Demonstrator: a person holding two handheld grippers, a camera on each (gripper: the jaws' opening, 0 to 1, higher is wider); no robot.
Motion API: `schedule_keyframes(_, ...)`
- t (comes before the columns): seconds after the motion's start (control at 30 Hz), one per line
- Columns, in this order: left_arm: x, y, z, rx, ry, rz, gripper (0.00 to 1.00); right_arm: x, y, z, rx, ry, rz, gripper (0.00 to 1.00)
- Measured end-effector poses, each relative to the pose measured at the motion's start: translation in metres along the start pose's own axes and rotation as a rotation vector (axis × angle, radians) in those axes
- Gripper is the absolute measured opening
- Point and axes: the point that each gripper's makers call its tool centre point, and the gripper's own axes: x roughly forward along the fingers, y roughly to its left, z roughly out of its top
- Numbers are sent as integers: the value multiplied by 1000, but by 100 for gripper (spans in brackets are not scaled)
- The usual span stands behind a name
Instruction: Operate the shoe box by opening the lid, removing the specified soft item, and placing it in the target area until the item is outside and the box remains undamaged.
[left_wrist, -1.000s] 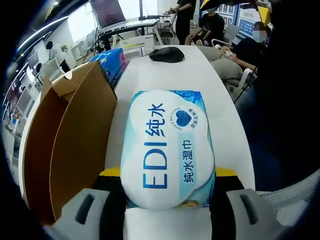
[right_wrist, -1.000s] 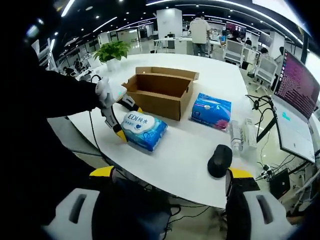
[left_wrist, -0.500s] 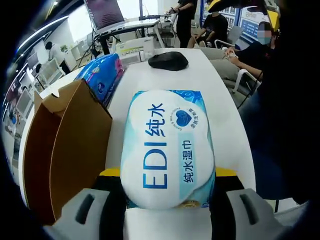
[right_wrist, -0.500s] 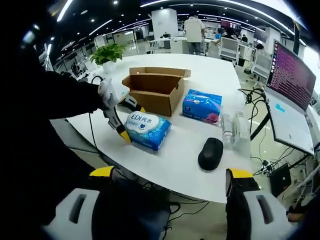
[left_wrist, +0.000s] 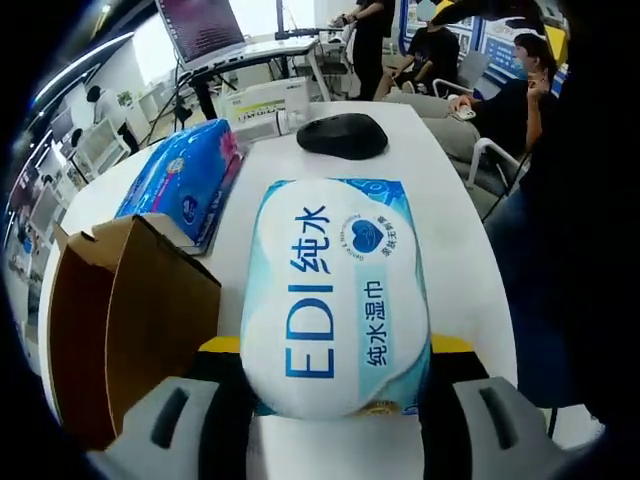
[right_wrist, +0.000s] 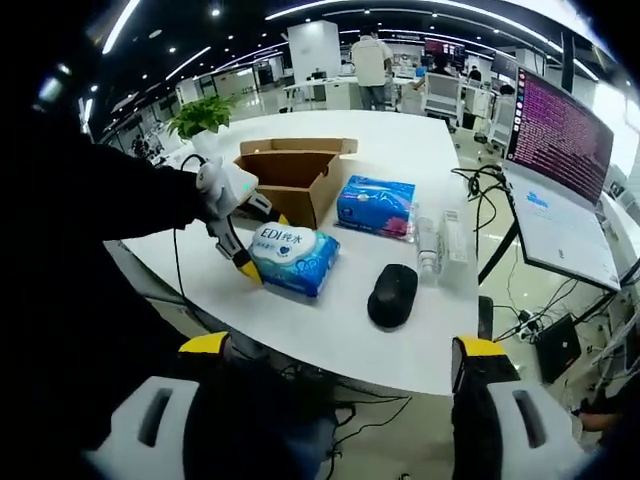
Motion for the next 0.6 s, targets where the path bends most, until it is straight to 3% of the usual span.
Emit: schedule_keyframes(0.6, 14, 8, 24, -4, 10, 9, 68, -1, -8, -14, 44, -8, 39, 92)
